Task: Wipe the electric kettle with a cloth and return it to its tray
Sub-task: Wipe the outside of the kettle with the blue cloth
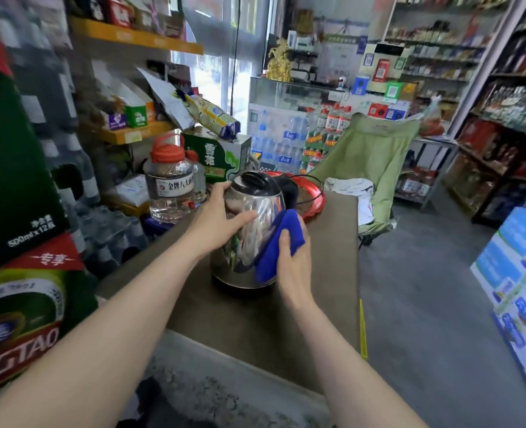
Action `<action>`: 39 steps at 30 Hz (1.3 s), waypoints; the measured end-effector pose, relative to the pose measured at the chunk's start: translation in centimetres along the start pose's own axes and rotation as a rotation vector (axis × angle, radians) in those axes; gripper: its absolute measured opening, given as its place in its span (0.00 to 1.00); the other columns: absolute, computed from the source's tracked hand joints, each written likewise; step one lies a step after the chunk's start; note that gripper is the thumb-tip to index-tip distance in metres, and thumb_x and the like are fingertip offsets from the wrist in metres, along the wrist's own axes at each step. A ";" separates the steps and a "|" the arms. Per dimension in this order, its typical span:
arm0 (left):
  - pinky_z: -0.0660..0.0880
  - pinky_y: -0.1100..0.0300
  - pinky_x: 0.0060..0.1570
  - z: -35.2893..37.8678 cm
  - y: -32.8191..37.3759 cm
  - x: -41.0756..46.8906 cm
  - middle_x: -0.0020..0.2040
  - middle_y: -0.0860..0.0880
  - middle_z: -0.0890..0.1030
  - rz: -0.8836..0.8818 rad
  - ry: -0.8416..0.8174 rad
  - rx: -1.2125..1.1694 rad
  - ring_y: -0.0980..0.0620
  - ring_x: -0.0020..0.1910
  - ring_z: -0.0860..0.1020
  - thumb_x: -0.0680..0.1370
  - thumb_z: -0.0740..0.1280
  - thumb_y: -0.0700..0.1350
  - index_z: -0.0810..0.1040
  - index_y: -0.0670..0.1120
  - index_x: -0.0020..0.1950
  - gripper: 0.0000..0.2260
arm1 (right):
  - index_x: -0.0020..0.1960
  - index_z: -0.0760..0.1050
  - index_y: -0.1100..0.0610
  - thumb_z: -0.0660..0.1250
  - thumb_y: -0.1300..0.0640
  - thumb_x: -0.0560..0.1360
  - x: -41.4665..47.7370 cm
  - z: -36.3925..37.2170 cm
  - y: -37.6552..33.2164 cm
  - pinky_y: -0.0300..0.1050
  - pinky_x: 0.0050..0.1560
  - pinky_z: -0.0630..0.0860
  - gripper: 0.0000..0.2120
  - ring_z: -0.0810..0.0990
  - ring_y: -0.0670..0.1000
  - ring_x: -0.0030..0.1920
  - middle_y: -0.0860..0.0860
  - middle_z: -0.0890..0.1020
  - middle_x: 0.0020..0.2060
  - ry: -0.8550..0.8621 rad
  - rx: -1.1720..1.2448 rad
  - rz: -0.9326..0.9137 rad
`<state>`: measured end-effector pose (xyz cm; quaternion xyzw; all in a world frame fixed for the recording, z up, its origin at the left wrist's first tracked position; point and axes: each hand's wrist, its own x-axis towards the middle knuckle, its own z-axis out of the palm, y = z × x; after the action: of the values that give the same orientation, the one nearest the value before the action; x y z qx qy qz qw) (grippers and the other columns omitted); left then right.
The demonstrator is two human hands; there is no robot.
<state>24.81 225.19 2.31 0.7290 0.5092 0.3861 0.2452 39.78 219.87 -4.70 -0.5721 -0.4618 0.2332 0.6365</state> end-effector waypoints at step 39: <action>0.67 0.48 0.67 0.9 0.7 -3.7 0.74 0.48 0.65 0.057 0.133 0.162 0.47 0.71 0.67 0.75 0.67 0.59 0.59 0.49 0.77 0.36 | 0.78 0.62 0.53 0.57 0.49 0.83 -0.4 0.9 -4.6 0.43 0.78 0.56 0.24 0.59 0.48 0.78 0.50 0.64 0.78 0.005 -0.129 -0.226</action>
<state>25.23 221.57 1.17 0.7334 0.5330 0.3979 0.1402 37.81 218.88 -0.60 -0.5568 -0.5358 0.1280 0.6217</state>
